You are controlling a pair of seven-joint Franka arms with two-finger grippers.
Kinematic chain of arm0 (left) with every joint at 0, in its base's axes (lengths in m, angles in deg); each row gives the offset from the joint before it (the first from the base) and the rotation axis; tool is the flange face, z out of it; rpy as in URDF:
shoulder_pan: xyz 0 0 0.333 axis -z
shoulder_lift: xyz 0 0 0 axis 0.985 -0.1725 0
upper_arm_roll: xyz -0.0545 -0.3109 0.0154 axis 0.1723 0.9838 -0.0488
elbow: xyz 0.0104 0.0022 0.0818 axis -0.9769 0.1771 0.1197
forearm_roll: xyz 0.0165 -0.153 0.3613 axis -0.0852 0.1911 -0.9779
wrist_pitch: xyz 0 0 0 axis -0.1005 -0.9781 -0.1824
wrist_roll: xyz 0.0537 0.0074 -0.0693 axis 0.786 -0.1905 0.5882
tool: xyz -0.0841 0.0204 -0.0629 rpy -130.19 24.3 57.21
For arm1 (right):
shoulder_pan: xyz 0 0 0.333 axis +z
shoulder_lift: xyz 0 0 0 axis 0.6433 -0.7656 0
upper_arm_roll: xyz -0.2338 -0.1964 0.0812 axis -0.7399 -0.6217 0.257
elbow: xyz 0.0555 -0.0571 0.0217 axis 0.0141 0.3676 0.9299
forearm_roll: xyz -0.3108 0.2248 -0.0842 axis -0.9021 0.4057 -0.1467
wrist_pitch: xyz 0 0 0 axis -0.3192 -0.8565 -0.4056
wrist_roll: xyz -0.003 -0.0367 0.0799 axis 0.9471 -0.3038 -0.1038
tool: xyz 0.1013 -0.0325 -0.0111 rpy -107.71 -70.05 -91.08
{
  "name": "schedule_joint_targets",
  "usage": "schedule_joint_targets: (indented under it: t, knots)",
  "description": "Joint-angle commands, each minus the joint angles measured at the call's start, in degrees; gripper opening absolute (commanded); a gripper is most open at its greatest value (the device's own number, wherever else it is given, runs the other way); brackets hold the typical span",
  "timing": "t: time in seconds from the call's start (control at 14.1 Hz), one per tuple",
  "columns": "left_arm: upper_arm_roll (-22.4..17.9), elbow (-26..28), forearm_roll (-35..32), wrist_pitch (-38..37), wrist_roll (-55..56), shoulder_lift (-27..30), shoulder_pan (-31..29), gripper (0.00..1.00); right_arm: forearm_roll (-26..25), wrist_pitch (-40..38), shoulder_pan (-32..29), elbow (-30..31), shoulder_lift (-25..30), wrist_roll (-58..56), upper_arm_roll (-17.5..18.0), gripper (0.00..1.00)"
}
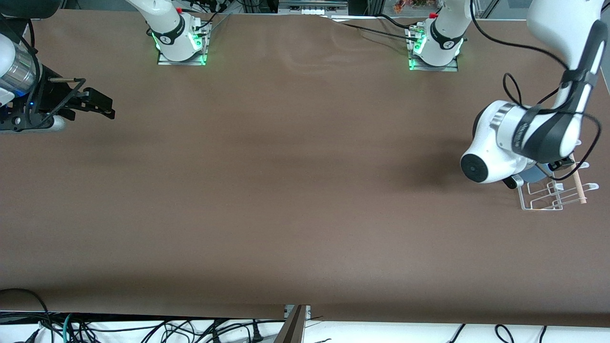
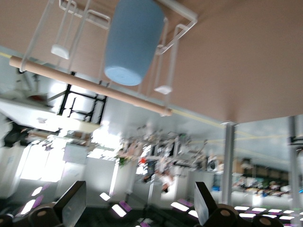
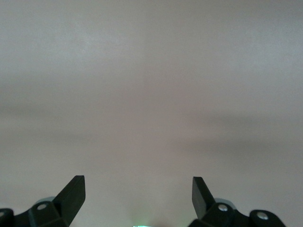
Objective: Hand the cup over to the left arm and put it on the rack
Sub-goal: 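Open the left gripper and raise it away from the rack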
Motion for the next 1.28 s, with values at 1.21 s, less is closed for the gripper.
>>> schedule_joint_targets:
  t: [1.21]
  knots:
    - [-31.67, 6.83, 58.32, 35.89, 32.68, 30.04, 20.68, 1.0, 0.31, -2.68, -0.28, -1.53, -0.43, -0.25, 0.01, 0.99]
